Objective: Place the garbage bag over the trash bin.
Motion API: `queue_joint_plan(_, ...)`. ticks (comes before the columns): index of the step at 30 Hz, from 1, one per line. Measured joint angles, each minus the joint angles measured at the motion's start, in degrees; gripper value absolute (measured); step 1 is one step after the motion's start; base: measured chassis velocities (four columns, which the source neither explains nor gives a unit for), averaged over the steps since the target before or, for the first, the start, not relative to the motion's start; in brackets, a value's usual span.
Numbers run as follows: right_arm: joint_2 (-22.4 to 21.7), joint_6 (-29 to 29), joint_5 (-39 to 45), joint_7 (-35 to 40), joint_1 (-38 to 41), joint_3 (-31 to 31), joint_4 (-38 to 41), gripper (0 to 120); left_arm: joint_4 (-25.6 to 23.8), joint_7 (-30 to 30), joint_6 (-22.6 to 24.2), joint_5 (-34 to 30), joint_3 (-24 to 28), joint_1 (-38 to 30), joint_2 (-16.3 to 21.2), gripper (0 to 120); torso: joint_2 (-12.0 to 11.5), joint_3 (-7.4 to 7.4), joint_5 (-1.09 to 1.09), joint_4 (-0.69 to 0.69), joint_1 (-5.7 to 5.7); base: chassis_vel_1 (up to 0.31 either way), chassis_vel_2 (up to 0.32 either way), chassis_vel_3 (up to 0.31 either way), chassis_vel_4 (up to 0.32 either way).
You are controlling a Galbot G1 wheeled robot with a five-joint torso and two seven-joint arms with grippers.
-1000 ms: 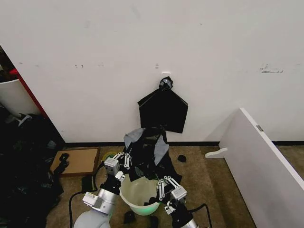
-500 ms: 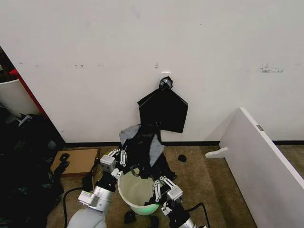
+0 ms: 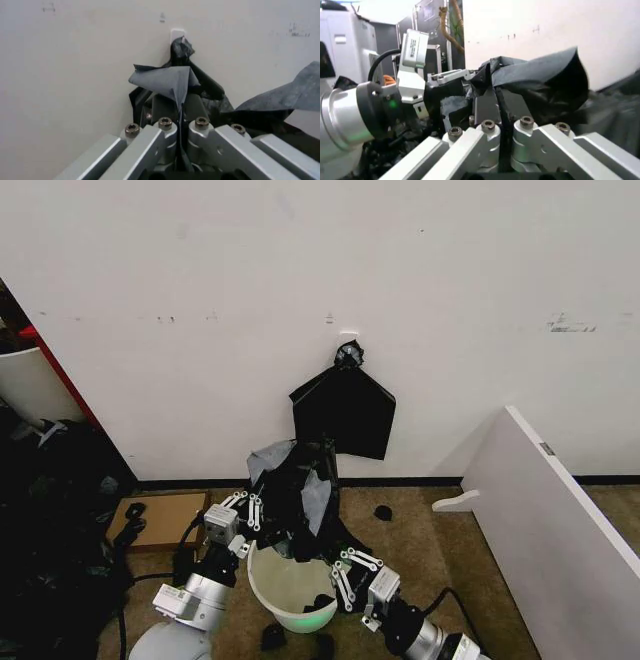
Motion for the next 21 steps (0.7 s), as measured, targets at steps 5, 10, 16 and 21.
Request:
queue_joint_plan(5, 0.56, -0.2, 0.83, 0.51, 0.46, -1.27, -1.18, 0, 0.23, -0.44, 0.6, 0.65, 0.13, -0.03, -0.16, 0, 0.0, 0.0, 0.0, 0.0, 0.0, 0.0, 0.0, 0.0, 0.0)
queue_joint_plan(10, 1.3, -0.3, 1.14, 1.02, 1.17, -2.31, -2.75, 0, 0.37, -1.28, 1.77, 1.22, 0.28, -0.28, -0.22, 0, 0.0, 0.0, 0.0, 0.0, 0.0, 0.0, 0.0, 0.0, 0.0)
queue_joint_plan(16, 3.06, -0.54, 1.26, 1.84, 2.81, -4.21, -6.26, 0, 2.73, -2.98, 3.84, 2.2, 1.15, -1.35, -0.57, 0, 0.0, 0.0, 0.0, 0.0, 0.0, 0.0, 0.0, 0.0, 0.0)
queue_joint_plan(21, 2.86, -0.36, -2.77, 2.89, 3.97, -1.06, -10.36, 0, 9.14, -2.53, 2.6, -0.76, 2.04, -2.17, -1.73, 0, 0.0, 0.0, 0.0, 0.0, 0.0, 0.0, 0.0, 0.0, 0.0)
